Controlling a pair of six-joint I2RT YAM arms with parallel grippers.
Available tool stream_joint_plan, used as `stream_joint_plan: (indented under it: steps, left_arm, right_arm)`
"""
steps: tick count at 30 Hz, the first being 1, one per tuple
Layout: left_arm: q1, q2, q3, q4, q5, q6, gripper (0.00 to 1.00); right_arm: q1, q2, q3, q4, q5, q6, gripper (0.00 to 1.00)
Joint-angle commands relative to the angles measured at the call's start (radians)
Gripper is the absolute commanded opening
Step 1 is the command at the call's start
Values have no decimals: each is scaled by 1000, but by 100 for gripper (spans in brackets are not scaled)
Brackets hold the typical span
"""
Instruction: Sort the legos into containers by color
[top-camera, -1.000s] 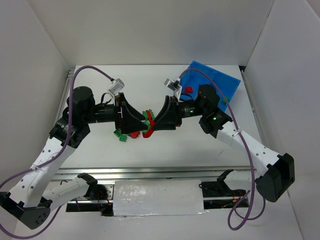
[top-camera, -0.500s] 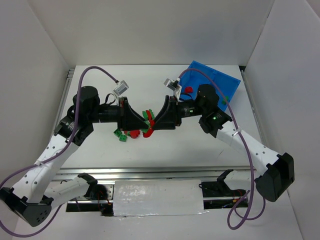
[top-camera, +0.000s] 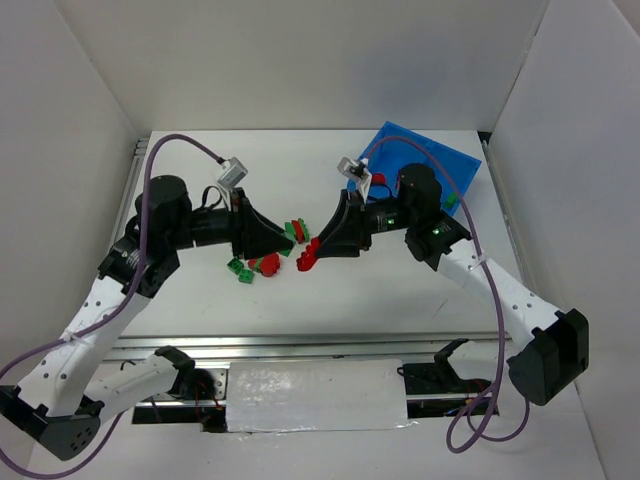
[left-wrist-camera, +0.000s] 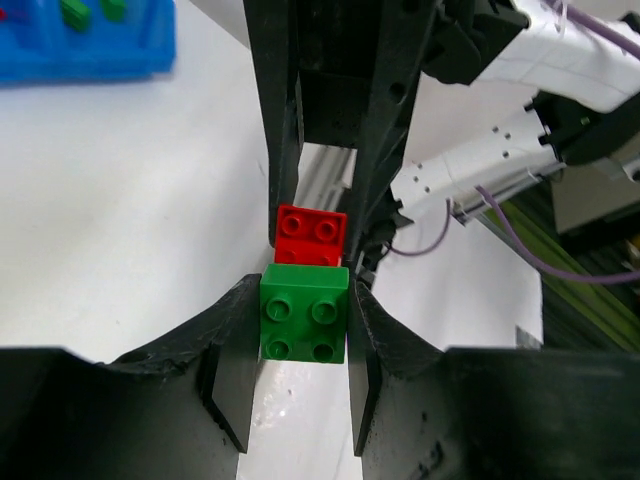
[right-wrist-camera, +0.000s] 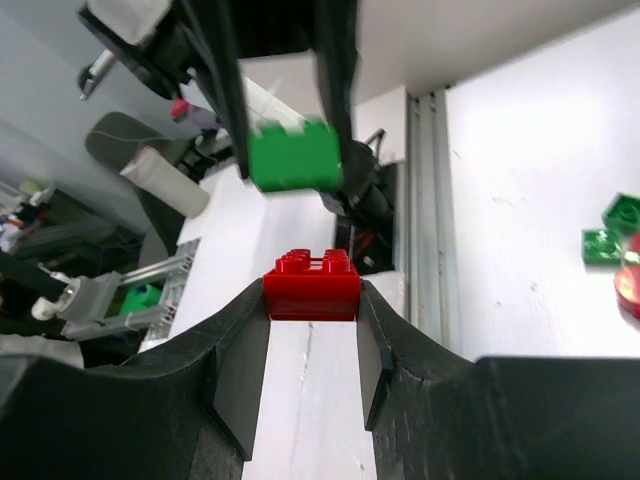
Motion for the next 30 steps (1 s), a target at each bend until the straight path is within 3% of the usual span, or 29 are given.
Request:
stream_joint_plan:
  steps: [1, 4, 7, 8, 9, 12, 18, 21, 23, 25, 26, 27, 28, 30]
  left_arm:
    - [5, -44, 33, 65, -78, 1, 0]
    - [13, -57, 21, 91, -105, -7, 0]
    - [13, -69, 24, 48, -238, 1, 0]
    - [13, -60, 40, 22, -306, 3, 0]
    - [11, -49, 50, -29, -322, 15, 0]
    - [13, -11, 70, -91, -316, 29, 0]
    - [10, -32, 64, -133, -341, 33, 0]
    - [5, -35, 62, -168, -339, 39, 0]
    - [5, -40, 57, -179, -332, 38, 0]
    - [2, -49, 48, -176, -333, 30, 0]
    - [3, -51, 48, -177, -333, 29, 0]
    - [3, -52, 50, -177, -335, 21, 0]
    - [3, -52, 53, -176, -333, 18, 0]
    - [3, -48, 53, -157, -326, -4, 0]
  right_arm:
    - [-41, -28, -8, -124, -26, -133, 0]
    - [-90, -33, -29, -130, 19, -128, 0]
    - [-108, -47, -3, -239, 476, -121, 0]
    - [-105, -33, 27, -333, 689, -92, 0]
    - [-113, -7, 107, -381, 1011, -67, 0]
    - [-174, 221, 306, -526, 1401, -23, 0]
    - [-297, 546, 641, -627, 1528, -45, 0]
    - [-322, 686, 804, -664, 1539, -71, 7]
    - [-329, 760, 947, -731, 1539, -84, 21]
    - [-336, 849, 1030, -794, 1528, -88, 67]
    - [-337, 869, 1067, -810, 1516, -92, 77]
    - [-337, 887, 1115, -817, 1499, -102, 93]
    - [-339, 888, 1129, -817, 1475, -107, 100]
    - [-336, 857, 1143, -807, 1403, -115, 100]
